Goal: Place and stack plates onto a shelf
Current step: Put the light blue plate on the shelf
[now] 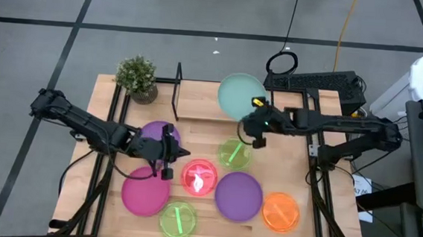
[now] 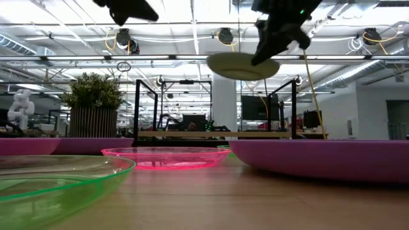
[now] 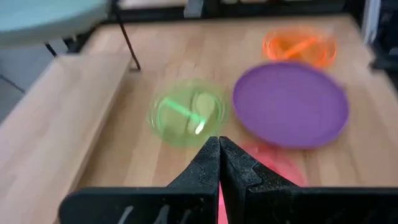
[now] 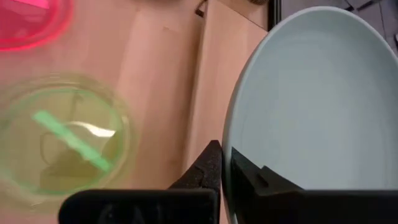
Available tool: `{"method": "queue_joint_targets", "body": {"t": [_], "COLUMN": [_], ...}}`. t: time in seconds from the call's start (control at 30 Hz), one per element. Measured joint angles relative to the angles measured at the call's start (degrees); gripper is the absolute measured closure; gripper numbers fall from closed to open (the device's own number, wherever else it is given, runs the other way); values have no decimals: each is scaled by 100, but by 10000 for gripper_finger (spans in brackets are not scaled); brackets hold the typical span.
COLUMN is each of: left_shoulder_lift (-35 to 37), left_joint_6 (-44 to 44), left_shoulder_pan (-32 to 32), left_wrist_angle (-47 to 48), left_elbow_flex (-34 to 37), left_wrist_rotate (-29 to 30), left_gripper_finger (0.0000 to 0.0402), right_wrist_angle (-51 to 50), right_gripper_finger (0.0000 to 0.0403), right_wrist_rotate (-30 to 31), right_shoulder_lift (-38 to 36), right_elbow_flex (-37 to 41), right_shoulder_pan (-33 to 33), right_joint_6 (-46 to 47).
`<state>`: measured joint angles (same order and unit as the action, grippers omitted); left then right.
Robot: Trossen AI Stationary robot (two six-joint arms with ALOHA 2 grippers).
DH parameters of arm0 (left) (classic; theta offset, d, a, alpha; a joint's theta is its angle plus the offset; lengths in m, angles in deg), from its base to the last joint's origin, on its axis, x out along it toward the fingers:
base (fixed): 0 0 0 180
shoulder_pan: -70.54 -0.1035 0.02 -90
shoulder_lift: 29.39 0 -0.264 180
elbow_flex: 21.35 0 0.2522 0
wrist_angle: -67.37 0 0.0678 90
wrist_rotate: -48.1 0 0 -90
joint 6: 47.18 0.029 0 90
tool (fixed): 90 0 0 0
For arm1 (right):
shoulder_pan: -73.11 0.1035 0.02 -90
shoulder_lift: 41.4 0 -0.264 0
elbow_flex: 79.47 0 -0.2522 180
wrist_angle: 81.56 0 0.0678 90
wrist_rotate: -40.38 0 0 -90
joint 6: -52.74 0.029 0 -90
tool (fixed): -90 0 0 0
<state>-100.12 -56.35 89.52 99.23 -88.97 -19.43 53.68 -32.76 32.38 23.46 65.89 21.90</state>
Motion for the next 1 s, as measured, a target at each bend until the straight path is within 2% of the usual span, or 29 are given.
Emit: {"method": "queue_joint_targets", "body": {"t": [0.2, 0.57, 0.83, 1.0], "left_shoulder_lift": [-344, -361, -361, -361], "left_joint_6": [-2, -107, -162, -197], "left_shoulder_pan": [0, 52, 130, 140], "left_wrist_angle": [-65, -34, -29, -29], "left_elbow_flex": [4, 4, 4, 4], "left_wrist_rotate": [-37, -53, -56, -55], "left_gripper_finger": [400, 400, 400, 400], "right_wrist_angle": [126, 307, 514, 1105], "right_gripper_finger": [403, 403, 403, 401], "right_wrist_rotate": [-321, -630, -970, -960], "right_shoulder_lift": [554, 1375, 1431, 1431], "right_elbow_flex": [0, 0, 241, 654], "right_shoulder_pan": [-623, -1236, -1428, -1474], "right_joint_6": [-291, -389, -294, -371]}}
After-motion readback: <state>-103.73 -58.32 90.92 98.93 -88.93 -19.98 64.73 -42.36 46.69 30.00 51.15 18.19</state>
